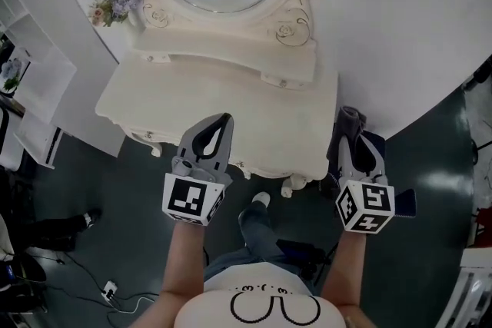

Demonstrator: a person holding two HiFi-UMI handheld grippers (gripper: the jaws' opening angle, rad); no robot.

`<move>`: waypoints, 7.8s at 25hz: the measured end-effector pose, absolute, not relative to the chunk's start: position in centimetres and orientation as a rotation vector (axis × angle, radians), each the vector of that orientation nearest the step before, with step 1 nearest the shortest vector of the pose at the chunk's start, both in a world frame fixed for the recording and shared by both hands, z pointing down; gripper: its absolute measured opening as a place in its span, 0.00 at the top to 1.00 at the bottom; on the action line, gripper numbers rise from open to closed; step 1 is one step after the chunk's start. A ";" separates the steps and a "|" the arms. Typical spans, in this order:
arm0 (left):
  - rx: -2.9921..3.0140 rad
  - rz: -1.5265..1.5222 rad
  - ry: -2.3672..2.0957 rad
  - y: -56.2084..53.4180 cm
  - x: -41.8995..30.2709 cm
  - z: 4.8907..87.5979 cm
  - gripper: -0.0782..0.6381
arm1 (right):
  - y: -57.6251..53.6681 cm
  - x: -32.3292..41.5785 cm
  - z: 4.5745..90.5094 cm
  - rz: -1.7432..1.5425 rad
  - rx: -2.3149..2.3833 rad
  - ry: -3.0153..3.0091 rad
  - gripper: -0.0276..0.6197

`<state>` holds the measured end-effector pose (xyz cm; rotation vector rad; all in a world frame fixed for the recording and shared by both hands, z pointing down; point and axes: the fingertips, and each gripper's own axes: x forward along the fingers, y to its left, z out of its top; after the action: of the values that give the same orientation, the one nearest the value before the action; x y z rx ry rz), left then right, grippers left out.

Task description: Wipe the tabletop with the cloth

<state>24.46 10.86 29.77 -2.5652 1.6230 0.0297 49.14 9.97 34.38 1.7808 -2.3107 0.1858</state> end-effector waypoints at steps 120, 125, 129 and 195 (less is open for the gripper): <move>-3.143 -0.306 1.298 -17.8 -1.0 46.8 0.89 | -14.1 22.0 59.6 0.844 1.652 -1.507 0.83; -3.145 -0.293 1.331 -18.0 -3.6 47.2 0.89 | -14.8 19.1 59.7 0.837 1.637 -1.520 0.83; -3.145 -0.280 1.339 -18.2 -5.3 47.2 0.89 | -15.3 17.0 59.6 0.832 1.629 -1.526 0.83; -2.649 -0.318 2.106 -18.2 -37.0 48.4 0.89 | -20.7 -20.5 60.7 1.163 1.335 -1.903 0.83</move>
<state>-36.99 -18.21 48.36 -2.6491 2.1057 -0.3181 -20.53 -20.67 60.66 1.3354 -1.9034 1.1629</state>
